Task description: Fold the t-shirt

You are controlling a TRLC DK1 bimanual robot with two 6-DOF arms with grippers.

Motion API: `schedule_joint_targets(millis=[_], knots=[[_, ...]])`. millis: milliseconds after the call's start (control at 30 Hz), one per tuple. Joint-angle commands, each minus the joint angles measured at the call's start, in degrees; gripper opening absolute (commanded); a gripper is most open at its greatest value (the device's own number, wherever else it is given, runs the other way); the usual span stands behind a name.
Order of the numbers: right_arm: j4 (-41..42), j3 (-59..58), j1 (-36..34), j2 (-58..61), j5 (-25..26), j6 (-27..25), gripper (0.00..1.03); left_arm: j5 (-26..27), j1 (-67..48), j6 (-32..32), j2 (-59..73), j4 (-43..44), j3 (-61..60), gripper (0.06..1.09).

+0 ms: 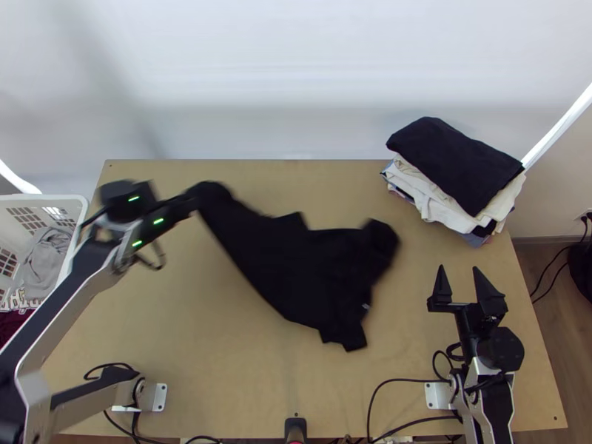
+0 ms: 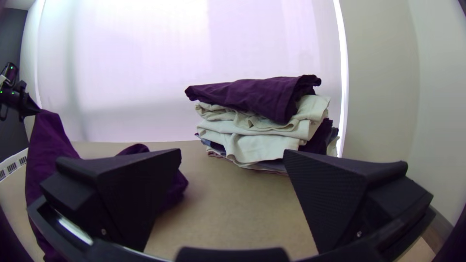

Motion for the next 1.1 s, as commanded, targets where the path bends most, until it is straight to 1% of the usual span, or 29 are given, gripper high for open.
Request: schedule_joint_targets(millis=[0, 100, 167, 233, 267, 300, 367, 400, 433, 467, 533, 633, 767, 800, 967, 1033, 1067], knots=[[-1.15, -0.2, 0.03, 0.19, 0.48, 0.41, 0.98, 4.73, 7.82, 2.61, -7.38, 0.41, -5.85, 0.09], [-1.15, -0.2, 0.03, 0.19, 0.48, 0.41, 0.98, 10.88, 18.72, 5.69, -9.93, -0.47, -10.42, 0.09], [-1.15, -0.2, 0.03, 0.19, 0.48, 0.41, 0.98, 14.93, 24.69, 8.94, -10.1, -2.41, -12.44, 0.09], [-1.15, -0.2, 0.03, 0.19, 0.48, 0.41, 0.98, 16.95, 28.83, 12.54, -10.81, -4.08, -14.91, 0.09], [-1.15, -0.2, 0.03, 0.19, 0.48, 0.41, 0.98, 16.86, 30.14, 14.56, -11.25, -4.6, -16.14, 0.13], [-1.15, -0.2, 0.03, 0.19, 0.48, 0.41, 0.98, 16.95, 30.76, 16.58, -11.69, -5.66, -16.75, 0.27], [-1.15, -0.2, 0.03, 0.19, 0.48, 0.41, 0.98, 16.86, 30.94, 23.18, -10.98, -10.14, -16.66, 0.69], [-1.15, -0.2, 0.03, 0.19, 0.48, 0.41, 0.98, 16.77, 30.76, 25.73, -10.02, -12.69, -15.87, 0.84], [-1.15, -0.2, 0.03, 0.19, 0.48, 0.41, 0.98, 16.68, 30.32, 27.75, -9.14, -14.89, -15.17, 0.93], [-1.15, -0.2, 0.03, 0.19, 0.48, 0.41, 0.98, 16.16, 29.79, 28.98, -8.43, -16.73, -14.2, 0.99], [-1.15, -0.2, 0.03, 0.19, 0.48, 0.41, 0.98, 15.54, 29.18, 29.06, -7.73, -18.23, -12.71, 1.02], [-1.15, -0.2, 0.03, 0.19, 0.48, 0.41, 0.98, 15.45, 29.35, 29.06, -7.91, -19.46, -9.81, 1.02], [-1.15, -0.2, 0.03, 0.19, 0.48, 0.41, 0.98, 15.28, 32.34, 29.24, -5.97, -23.5, -3.13, 1.04], [-1.15, -0.2, 0.03, 0.19, 0.48, 0.41, 0.98, 15.19, 33.13, 30.12, -5.27, -24.99, -1.37, 1.04], [-1.15, -0.2, 0.03, 0.19, 0.48, 0.41, 0.98, 10.44, 35.77, 35.83, -1.76, -30.79, 5.57, 1.04], [-1.15, -0.2, 0.03, 0.19, 0.48, 0.41, 0.98, 9.65, 35.77, 38.73, -0.52, -35.45, 8.47, 1.04], [-1.15, -0.2, 0.03, 0.19, 0.48, 0.41, 0.98, 9.74, 34.71, 41.63, -0.17, -39.14, 9.88, 1.04]])
